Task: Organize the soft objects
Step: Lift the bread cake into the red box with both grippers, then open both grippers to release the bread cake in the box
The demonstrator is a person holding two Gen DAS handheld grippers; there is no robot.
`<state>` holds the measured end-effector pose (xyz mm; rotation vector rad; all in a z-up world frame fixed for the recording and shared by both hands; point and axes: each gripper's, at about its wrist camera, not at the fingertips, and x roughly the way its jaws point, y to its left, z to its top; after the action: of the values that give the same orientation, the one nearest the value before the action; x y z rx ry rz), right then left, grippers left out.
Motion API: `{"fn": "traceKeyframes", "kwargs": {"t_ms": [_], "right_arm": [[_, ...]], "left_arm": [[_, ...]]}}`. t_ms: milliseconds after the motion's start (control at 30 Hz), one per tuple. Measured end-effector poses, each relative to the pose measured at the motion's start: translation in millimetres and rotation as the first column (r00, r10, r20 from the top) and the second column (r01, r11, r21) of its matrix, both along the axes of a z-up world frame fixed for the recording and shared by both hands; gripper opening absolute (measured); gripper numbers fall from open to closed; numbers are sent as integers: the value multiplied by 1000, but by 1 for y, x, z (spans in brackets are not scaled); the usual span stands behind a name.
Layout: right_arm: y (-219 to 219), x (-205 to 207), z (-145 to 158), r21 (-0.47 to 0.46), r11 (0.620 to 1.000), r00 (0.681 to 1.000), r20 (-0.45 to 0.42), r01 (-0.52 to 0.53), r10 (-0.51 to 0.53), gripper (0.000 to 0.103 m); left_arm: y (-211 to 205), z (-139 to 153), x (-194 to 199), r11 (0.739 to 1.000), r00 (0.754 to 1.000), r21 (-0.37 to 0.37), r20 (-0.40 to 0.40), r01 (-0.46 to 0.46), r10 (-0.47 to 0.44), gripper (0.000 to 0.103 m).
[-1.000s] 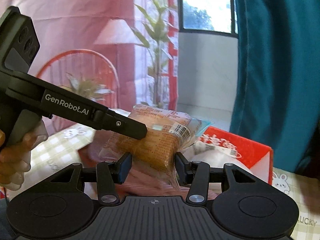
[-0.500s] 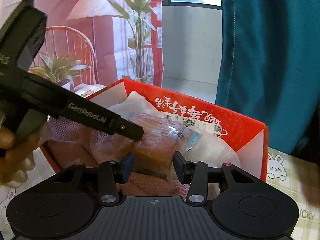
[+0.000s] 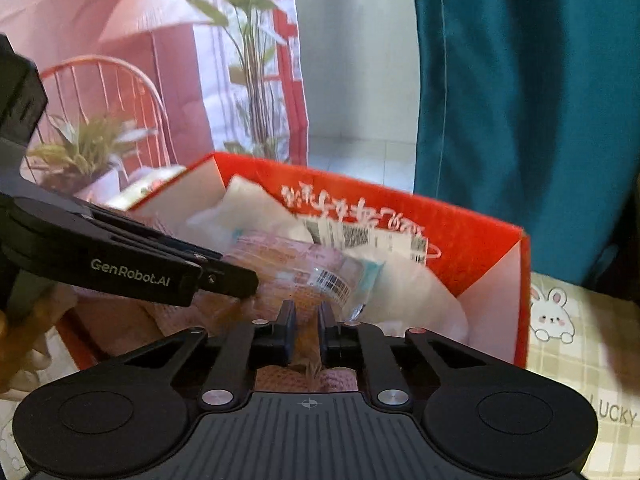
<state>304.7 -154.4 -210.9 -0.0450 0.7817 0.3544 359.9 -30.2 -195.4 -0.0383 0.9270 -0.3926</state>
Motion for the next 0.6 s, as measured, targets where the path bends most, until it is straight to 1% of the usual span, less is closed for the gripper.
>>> {"fn": "traceKeyframes", "kwargs": {"t_ms": [67, 167, 233, 300, 367, 433, 467, 500, 533, 600], "right_arm": [[4, 4, -1, -32, 999, 1000, -25, -8, 8, 11], [5, 8, -3, -40, 999, 998, -66, -8, 5, 10], [4, 10, -6, -32, 999, 996, -85, 3, -6, 10], [6, 8, -7, -44, 999, 996, -84, 4, -8, 10], [8, 5, -6, -55, 998, 997, -74, 4, -8, 11], [7, 2, -4, -47, 999, 998, -56, 19, -21, 14], [6, -3, -2, -39, 999, 999, -32, 29, -31, 15], [6, -9, 0, -42, 998, 999, -3, 38, -38, 20], [5, -15, 3, -51, 998, 999, 21, 43, -42, 21], [2, -28, 10, -55, 998, 996, 74, 44, -40, 22]], "left_arm": [[-3, -1, 0, 1000, 1000, 13, 1, 5, -5, 38], [-7, -4, -4, 1000, 1000, 28, 15, 3, -3, 39], [-5, -6, -5, 1000, 1000, 15, 16, -16, 16, 40], [-3, -7, -5, 999, 999, -6, 6, -34, 34, 42], [2, -5, -6, 998, 998, -30, 4, -56, 57, 44], [5, 0, -15, 997, 996, -31, 46, -76, 78, 47], [6, 2, -21, 997, 995, -23, 66, -75, 77, 47], [7, 6, -28, 997, 993, -8, 87, -76, 76, 48], [9, 9, -34, 997, 992, 0, 104, -76, 76, 49], [13, 17, -49, 998, 987, -8, 145, -65, 65, 53]]}}
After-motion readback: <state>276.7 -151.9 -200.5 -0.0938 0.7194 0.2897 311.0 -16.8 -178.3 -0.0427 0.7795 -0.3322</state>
